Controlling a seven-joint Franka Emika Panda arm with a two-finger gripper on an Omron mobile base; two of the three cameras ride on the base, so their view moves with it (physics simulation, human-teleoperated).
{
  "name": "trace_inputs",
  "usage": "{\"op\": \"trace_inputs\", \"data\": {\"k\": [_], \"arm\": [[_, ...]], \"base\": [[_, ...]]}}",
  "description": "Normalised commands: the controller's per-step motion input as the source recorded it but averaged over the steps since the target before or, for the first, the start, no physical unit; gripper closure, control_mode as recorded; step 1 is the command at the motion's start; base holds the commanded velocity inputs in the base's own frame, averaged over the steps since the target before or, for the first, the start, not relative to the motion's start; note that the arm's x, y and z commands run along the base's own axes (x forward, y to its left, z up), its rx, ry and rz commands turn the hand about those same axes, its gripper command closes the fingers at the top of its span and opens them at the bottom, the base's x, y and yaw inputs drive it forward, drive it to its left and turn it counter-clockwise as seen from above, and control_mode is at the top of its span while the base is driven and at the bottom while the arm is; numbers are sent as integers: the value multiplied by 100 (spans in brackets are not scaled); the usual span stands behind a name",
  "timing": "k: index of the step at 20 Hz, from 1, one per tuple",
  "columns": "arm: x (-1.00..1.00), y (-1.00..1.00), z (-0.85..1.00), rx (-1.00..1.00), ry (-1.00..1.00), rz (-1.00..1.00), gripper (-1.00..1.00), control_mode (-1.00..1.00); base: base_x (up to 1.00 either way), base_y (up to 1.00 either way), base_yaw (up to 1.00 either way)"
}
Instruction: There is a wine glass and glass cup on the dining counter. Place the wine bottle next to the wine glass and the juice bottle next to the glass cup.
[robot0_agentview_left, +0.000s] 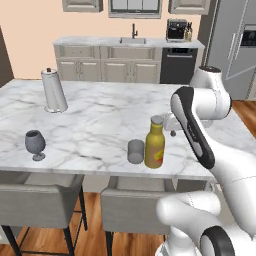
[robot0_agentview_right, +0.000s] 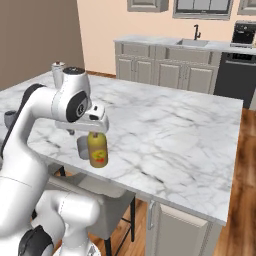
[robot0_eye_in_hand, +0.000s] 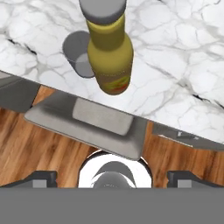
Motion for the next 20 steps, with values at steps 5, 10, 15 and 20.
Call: {"op": "trace_inputs", "data": {"k": [5, 10, 15, 20], "arm": [[-15, 0, 0, -1, -4, -7, -100, -100], [0, 0, 0, 0, 0, 0, -100, -100], [0, 0, 0, 0, 0, 0, -100, -100], [0, 0, 0, 0, 0, 0, -100, 100]], "base": [[0, 0, 0], [0, 0, 0], [0, 0, 0], [0, 0, 0]]}}
